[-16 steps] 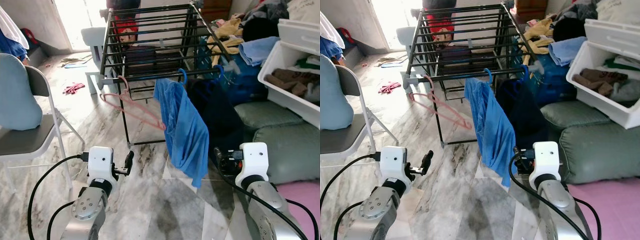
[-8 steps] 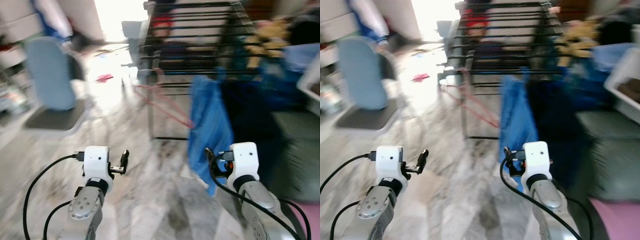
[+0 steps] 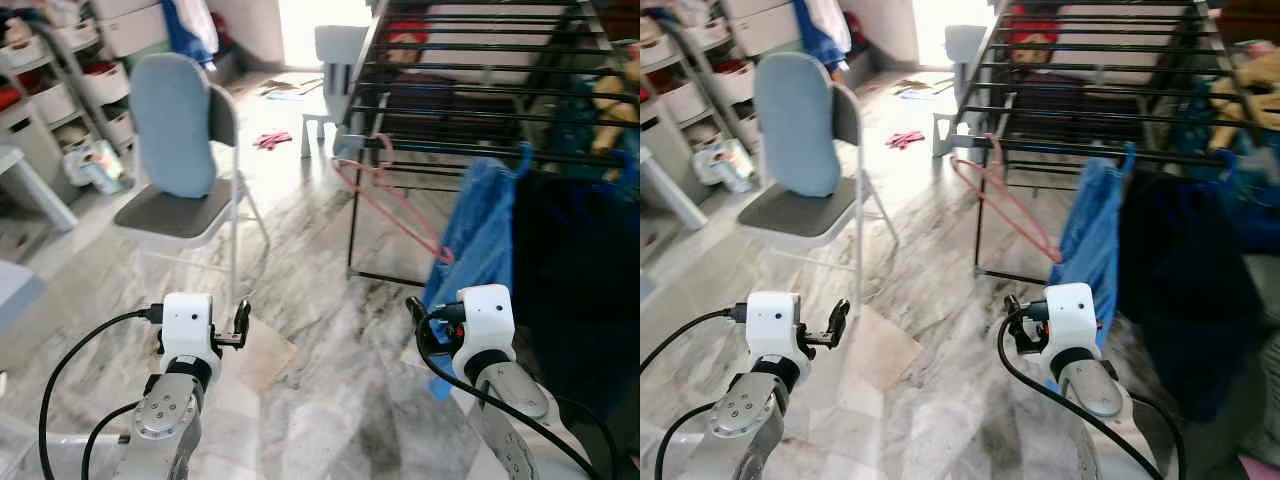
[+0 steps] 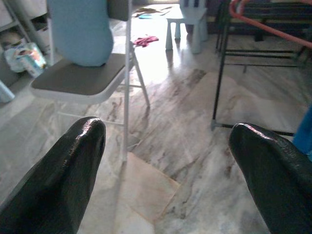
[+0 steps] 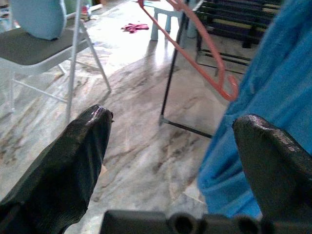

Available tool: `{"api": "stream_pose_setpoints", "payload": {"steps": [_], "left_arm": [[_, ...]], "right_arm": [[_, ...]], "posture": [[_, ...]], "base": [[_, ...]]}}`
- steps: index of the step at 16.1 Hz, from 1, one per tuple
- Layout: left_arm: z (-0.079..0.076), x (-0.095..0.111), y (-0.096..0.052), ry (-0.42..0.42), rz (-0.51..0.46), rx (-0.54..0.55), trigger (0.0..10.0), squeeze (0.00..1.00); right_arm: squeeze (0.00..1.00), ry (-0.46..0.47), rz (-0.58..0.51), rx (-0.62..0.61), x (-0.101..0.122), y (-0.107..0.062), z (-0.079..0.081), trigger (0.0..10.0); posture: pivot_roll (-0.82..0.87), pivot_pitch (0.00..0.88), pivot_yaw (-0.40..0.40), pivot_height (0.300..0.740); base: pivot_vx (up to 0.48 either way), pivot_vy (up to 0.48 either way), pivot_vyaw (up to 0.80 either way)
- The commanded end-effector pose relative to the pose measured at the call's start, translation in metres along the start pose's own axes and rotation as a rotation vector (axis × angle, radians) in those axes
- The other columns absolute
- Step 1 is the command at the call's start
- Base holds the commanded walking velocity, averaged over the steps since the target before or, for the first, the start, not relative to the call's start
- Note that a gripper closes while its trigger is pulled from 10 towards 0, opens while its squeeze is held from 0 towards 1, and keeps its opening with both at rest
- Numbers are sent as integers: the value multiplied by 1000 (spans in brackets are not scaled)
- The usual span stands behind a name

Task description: Hang hanger

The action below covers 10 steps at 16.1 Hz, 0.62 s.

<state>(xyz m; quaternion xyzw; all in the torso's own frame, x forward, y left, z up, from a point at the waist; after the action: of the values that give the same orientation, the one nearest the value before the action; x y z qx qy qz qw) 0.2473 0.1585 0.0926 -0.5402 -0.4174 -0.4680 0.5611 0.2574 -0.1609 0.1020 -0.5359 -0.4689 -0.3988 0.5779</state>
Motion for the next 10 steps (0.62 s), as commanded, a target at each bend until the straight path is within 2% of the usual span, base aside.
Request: {"api": "stream_pose_setpoints", "payload": {"steps": [1, 4, 7, 8, 10], "left_arm": [[6, 0, 2, 11, 9, 28, 10000, 0], [7, 0, 3, 20, 11, 44, 10000, 0], [16, -4, 0, 20, 32, 113, 10000, 0], [17, -6, -1, 3, 45, 121, 10000, 0], [17, -7, -1, -4, 43, 118, 10000, 0]], "right_arm": [[0, -1, -23, 14, 6, -1, 4, 10000], [0, -1, -24, 23, 6, 0, 6, 10000], [0, 6, -23, 28, 6, 0, 6, 10000], [0, 12, -21, 31, 5, 0, 6, 10000], [0, 11, -20, 36, 4, 0, 6, 10000]], "posture": [[-70, 0, 53, 740], [-70, 0, 54, 740], [-68, 0, 52, 740], [-67, 0, 51, 740], [-64, 0, 47, 740]], "base": [[0, 0, 800], [0, 0, 800], [0, 0, 800], [0, 0, 481], [0, 0, 0]]}}
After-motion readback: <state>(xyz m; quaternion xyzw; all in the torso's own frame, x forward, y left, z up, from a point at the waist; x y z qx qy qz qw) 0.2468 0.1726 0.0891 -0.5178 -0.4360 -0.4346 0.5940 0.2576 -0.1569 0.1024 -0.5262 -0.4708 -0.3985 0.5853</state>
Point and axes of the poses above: a point about 5 cm out from each wrist's last joint towards the gripper, its own y axis pointing out of the wrist towards the gripper, its own x axis along the axis of the wrist's last joint, z = x × y, the point moved 1 cm from there along y, pointing out of the wrist towards the gripper, and after that the axes turned 2 degrees about y, right-handed, at the moved point
